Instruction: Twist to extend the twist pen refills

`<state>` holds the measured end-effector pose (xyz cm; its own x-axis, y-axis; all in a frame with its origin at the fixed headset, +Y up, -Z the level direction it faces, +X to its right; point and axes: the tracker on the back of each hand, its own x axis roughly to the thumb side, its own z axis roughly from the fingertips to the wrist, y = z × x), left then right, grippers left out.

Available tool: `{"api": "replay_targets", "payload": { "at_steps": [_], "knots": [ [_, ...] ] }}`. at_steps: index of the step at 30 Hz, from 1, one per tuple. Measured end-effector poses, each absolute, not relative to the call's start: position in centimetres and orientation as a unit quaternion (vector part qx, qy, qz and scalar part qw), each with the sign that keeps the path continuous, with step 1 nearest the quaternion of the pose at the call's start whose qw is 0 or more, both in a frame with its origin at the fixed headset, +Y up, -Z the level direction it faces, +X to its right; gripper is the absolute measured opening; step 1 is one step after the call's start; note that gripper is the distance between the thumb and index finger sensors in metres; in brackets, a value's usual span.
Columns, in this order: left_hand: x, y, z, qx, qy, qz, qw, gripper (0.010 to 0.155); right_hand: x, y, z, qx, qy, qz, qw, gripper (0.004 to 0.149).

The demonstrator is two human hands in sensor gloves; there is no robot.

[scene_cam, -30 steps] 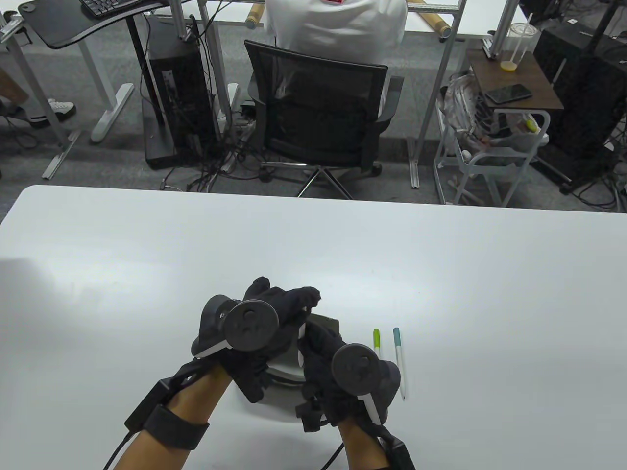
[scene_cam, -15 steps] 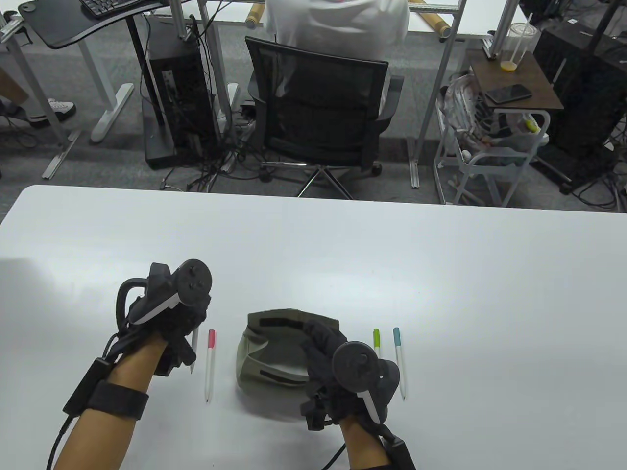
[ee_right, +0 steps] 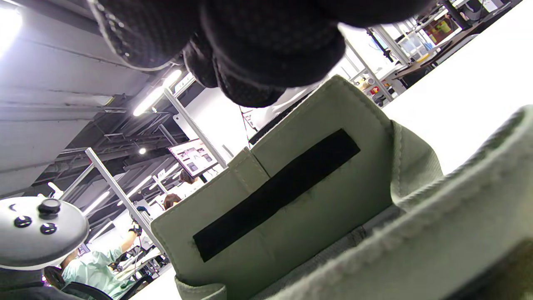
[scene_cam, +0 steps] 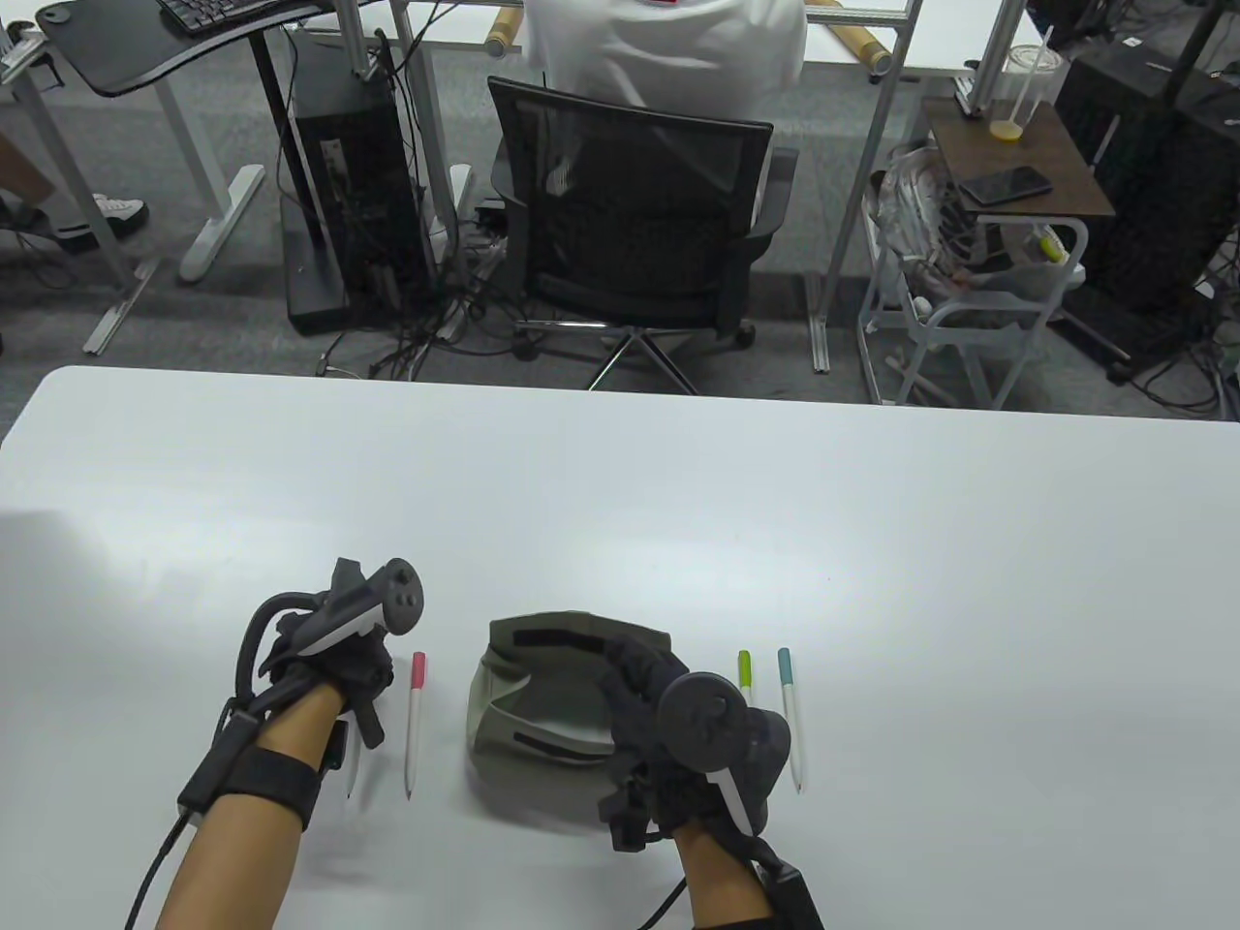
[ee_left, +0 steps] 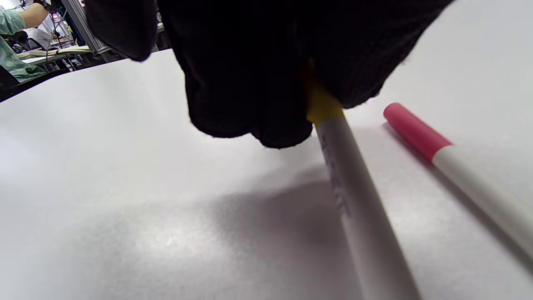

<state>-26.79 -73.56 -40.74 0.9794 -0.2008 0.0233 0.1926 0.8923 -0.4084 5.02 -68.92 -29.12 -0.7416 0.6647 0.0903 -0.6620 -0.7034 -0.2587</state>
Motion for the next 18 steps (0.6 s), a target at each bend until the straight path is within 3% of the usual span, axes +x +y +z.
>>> {"api": "replay_targets", "payload": {
  "at_steps": [8,18],
  "knots": [
    [-26.2,-75.1,-41.0,-0.232,0.012,-0.130,0.964,0.052,5.0,-68.9,-29.2,-0.005,-0.136,0.924,0.358,0.049],
    [-26.1,-75.5,-41.0,-0.201,0.007,-0.130,0.971,0.053,5.0,-69.0,-29.3,-0.005,-0.135,0.924,0.359,0.049]
  ]
}}
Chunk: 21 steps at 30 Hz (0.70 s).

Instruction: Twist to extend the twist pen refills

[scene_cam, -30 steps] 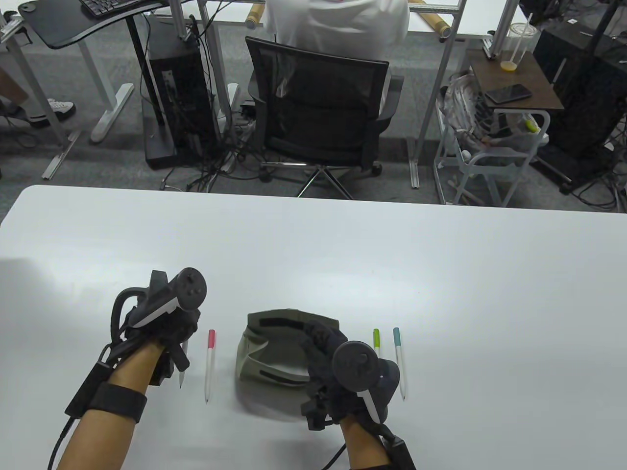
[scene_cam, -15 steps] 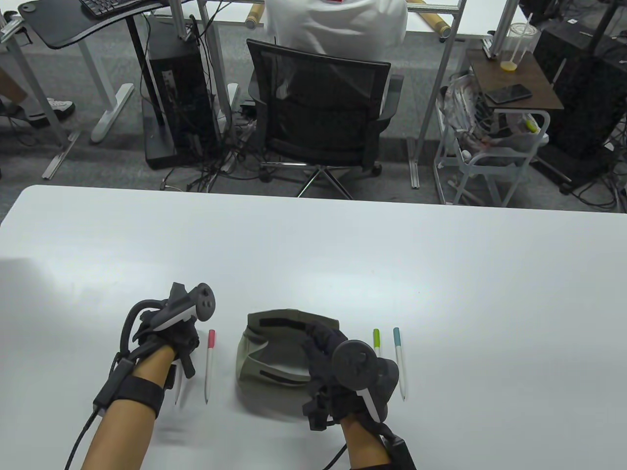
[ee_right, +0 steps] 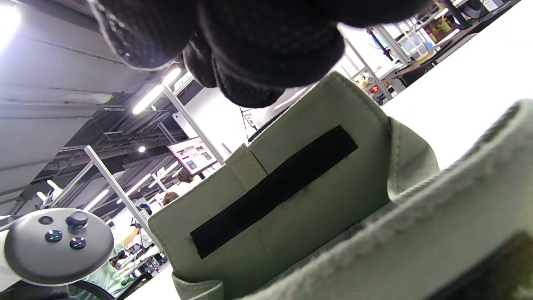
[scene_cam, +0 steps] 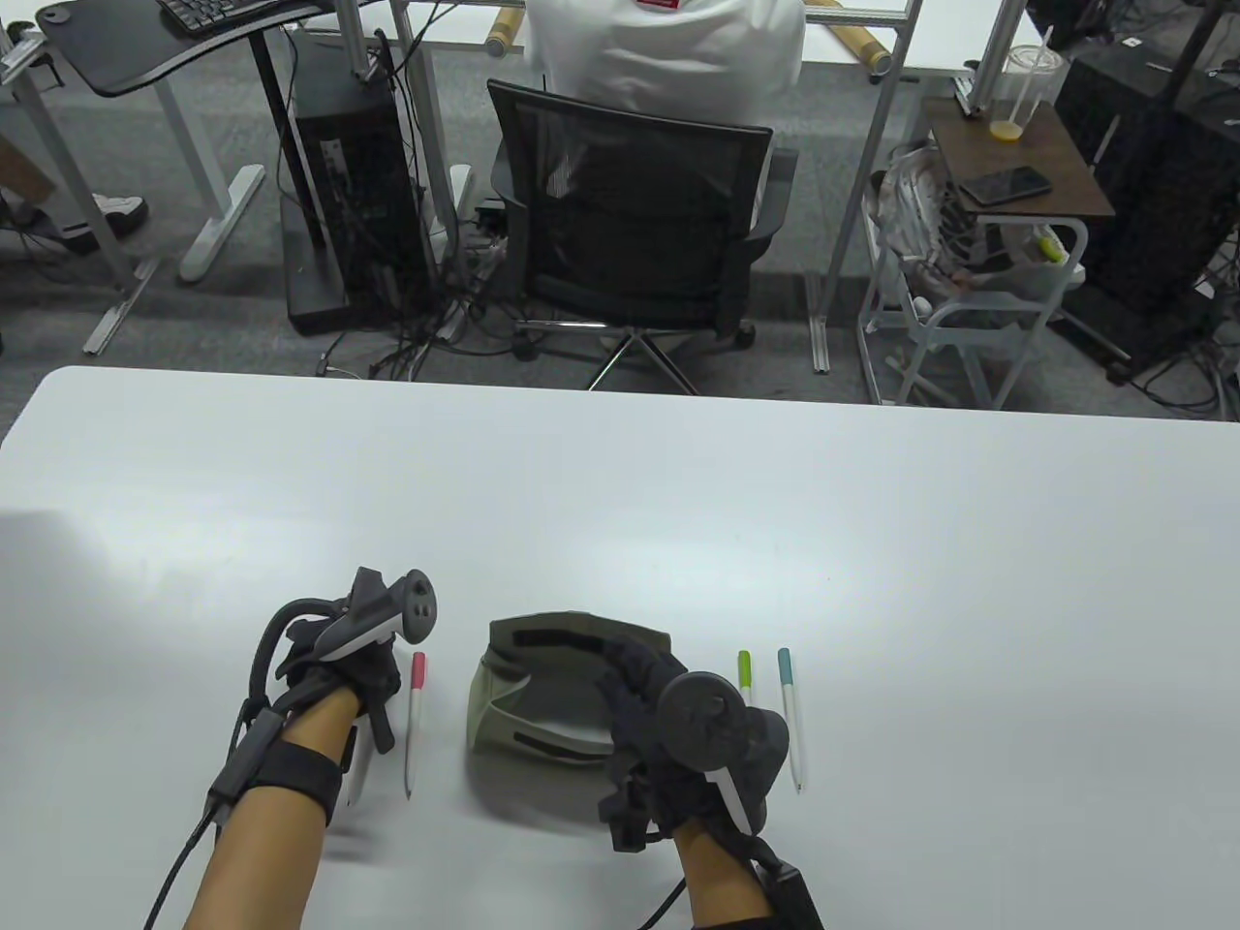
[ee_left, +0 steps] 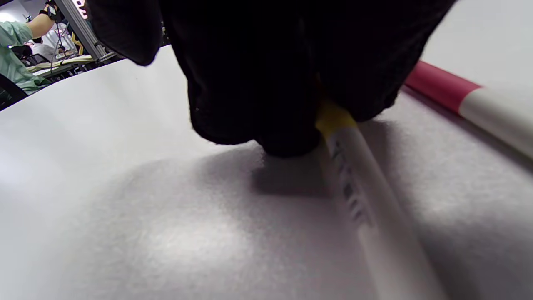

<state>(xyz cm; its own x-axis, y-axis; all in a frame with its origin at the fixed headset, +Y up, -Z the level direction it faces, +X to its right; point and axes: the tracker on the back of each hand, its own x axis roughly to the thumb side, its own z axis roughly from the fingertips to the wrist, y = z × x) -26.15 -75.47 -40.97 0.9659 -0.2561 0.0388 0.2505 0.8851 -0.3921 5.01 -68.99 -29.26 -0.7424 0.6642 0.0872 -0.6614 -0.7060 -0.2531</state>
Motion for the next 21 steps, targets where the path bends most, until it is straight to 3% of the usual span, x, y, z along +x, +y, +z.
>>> {"api": "replay_targets", "payload": {
  "at_steps": [4,21],
  "knots": [
    [-26.31,-75.62,-40.72,-0.174,0.006,-0.130,0.976,0.052,5.06,-69.05,-29.26,-0.006,-0.132,0.924,0.358,0.049],
    [-26.34,-75.62,-40.52,-0.191,0.024,-0.143,0.971,0.059,4.84,-69.20,-29.28,-0.001,-0.130,0.929,0.346,0.050]
  ]
}}
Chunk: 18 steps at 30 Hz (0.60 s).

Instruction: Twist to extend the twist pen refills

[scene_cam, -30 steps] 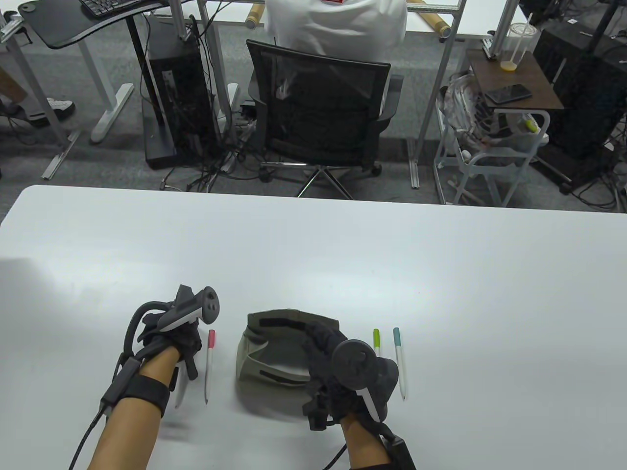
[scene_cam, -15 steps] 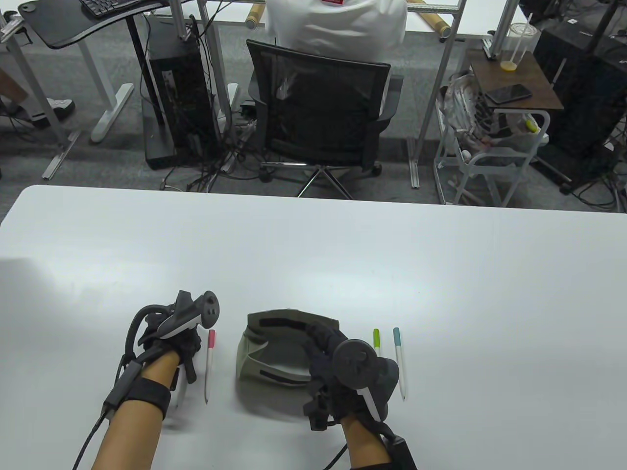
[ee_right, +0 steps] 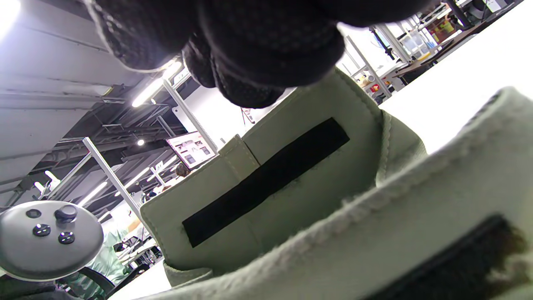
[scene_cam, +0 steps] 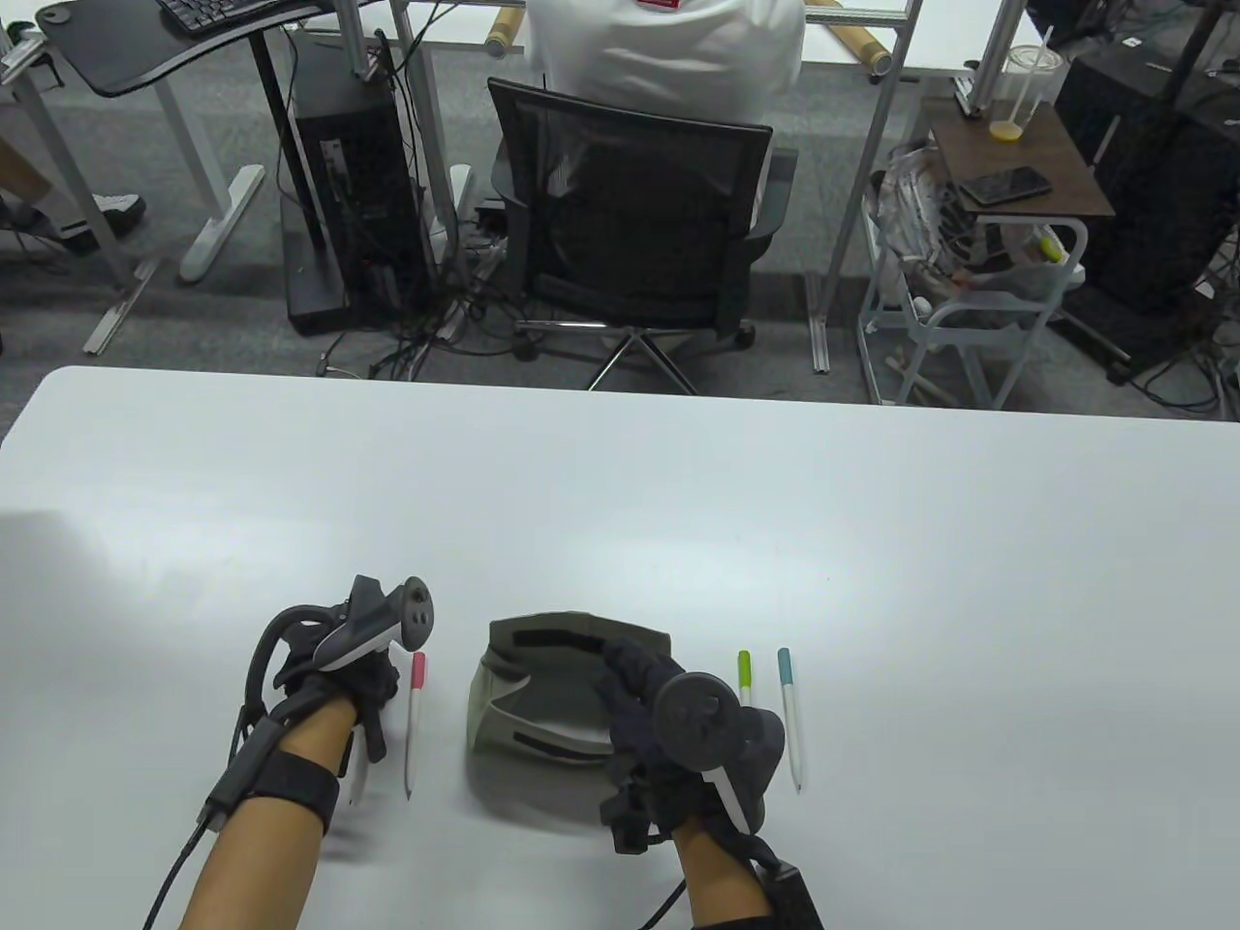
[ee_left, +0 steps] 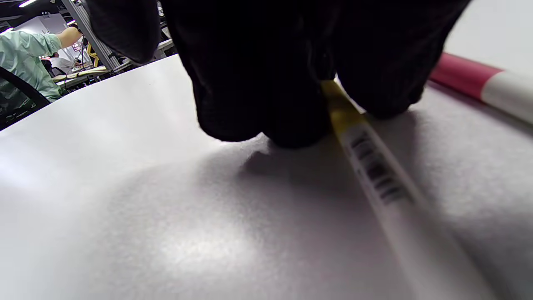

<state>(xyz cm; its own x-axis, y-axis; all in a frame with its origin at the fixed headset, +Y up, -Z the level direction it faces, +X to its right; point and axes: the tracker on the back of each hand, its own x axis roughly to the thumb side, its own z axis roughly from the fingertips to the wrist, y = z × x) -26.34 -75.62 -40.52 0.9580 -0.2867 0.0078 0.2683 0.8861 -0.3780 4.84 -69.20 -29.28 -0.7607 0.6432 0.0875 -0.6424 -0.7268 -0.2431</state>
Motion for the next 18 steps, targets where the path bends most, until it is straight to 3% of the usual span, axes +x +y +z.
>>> {"api": "replay_targets", "payload": {
  "at_steps": [6,11,18],
  "knots": [
    [-26.6,-75.7,-40.5,-0.185,0.029,-0.141,0.972,0.061,4.9,-69.2,-29.3,-0.002,-0.130,0.929,0.345,0.049],
    [-27.0,-74.9,-40.4,-0.220,0.048,-0.138,0.964,0.068,4.9,-69.2,-29.3,-0.003,-0.129,0.929,0.346,0.049],
    [-26.8,-70.4,-39.9,-0.150,0.042,-0.080,0.985,0.071,4.9,-69.2,-29.3,-0.001,-0.132,0.929,0.345,0.050]
  ]
}}
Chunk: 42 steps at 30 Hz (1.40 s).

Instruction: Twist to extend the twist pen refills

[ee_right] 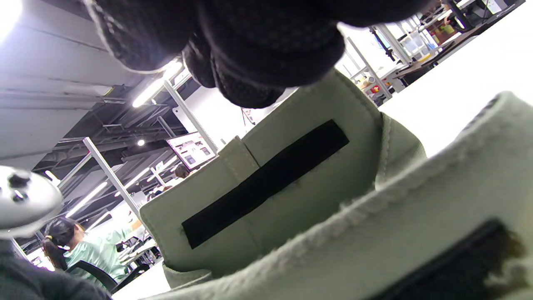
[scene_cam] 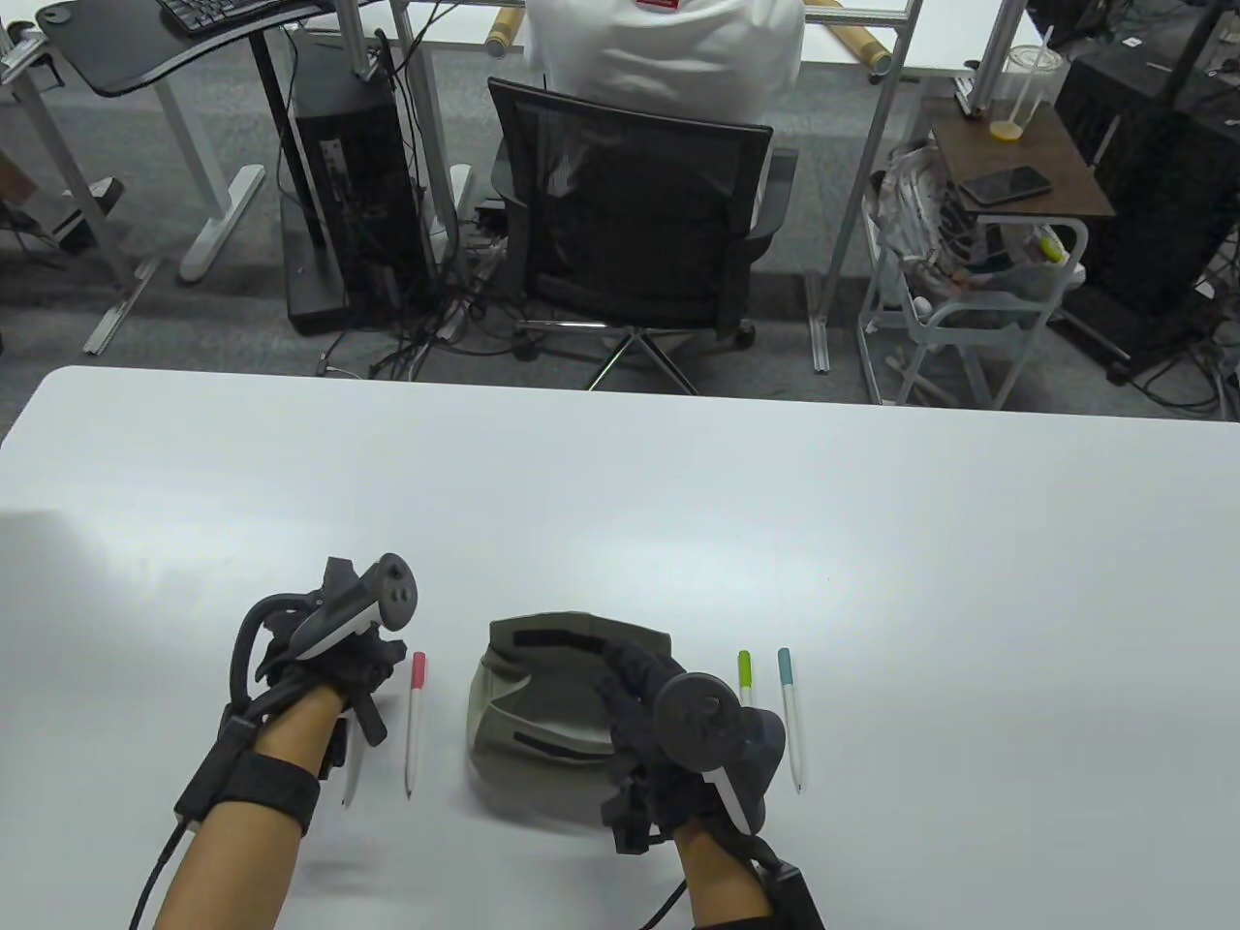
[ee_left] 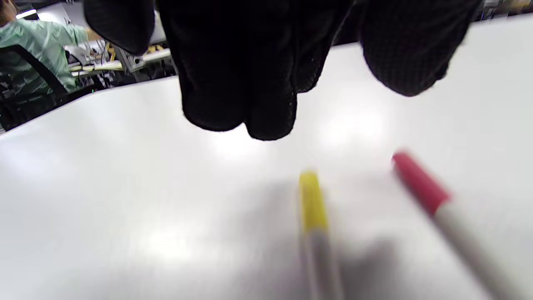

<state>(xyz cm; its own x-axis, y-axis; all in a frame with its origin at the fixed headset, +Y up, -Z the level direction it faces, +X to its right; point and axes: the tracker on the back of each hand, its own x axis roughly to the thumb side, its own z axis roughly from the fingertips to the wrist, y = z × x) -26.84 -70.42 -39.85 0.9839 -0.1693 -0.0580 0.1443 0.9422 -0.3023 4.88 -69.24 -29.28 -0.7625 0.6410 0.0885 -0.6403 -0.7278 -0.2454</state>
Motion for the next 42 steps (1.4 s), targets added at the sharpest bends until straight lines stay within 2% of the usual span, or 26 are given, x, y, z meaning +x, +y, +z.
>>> {"api": "replay_targets", "payload": {
  "at_steps": [5,9,15,18,23,28,33,35,40,42],
  "knots": [
    [-24.8,-65.0,-38.7,-0.043,0.000,-0.009,0.999,0.073,4.8,-69.2,-29.3,0.000,-0.134,0.929,0.344,0.049],
    [-22.1,-62.1,-37.5,0.023,-0.025,0.036,0.999,0.072,4.9,-69.2,-29.3,0.000,-0.136,0.930,0.342,0.049],
    [-18.0,-60.9,-36.5,0.076,-0.105,0.053,0.990,0.073,4.9,-69.2,-29.3,-0.002,-0.138,0.929,0.344,0.049],
    [-16.8,-61.6,-36.2,0.119,-0.108,0.059,0.985,0.073,5.0,-69.3,-29.3,-0.003,-0.138,0.928,0.345,0.049],
    [-15.9,-65.1,-36.9,0.044,-0.138,0.034,0.989,0.076,4.7,-69.4,-29.3,0.001,-0.138,0.933,0.332,0.050],
    [-15.2,-68.4,-37.9,-0.058,-0.132,-0.068,0.987,0.079,3.9,-69.1,-29.5,0.011,-0.148,0.942,0.301,0.051],
    [-15.1,-69.7,-38.6,-0.044,-0.126,-0.082,0.988,0.056,2.9,-69.0,-29.9,0.023,-0.154,0.952,0.263,0.051],
    [-15.2,-69.7,-38.8,-0.036,-0.132,-0.071,0.988,0.050,2.4,-68.8,-30.1,0.033,-0.154,0.958,0.240,0.047],
    [-15.3,-69.8,-39.2,-0.046,-0.133,-0.061,0.988,0.047,0.2,-69.5,-32.4,0.041,-0.041,0.992,0.111,0.043],
    [-15.4,-69.9,-39.2,-0.046,-0.133,-0.058,0.988,0.047,-0.6,-70.3,-33.3,0.047,-0.020,0.997,0.064,0.043]
  ]
}}
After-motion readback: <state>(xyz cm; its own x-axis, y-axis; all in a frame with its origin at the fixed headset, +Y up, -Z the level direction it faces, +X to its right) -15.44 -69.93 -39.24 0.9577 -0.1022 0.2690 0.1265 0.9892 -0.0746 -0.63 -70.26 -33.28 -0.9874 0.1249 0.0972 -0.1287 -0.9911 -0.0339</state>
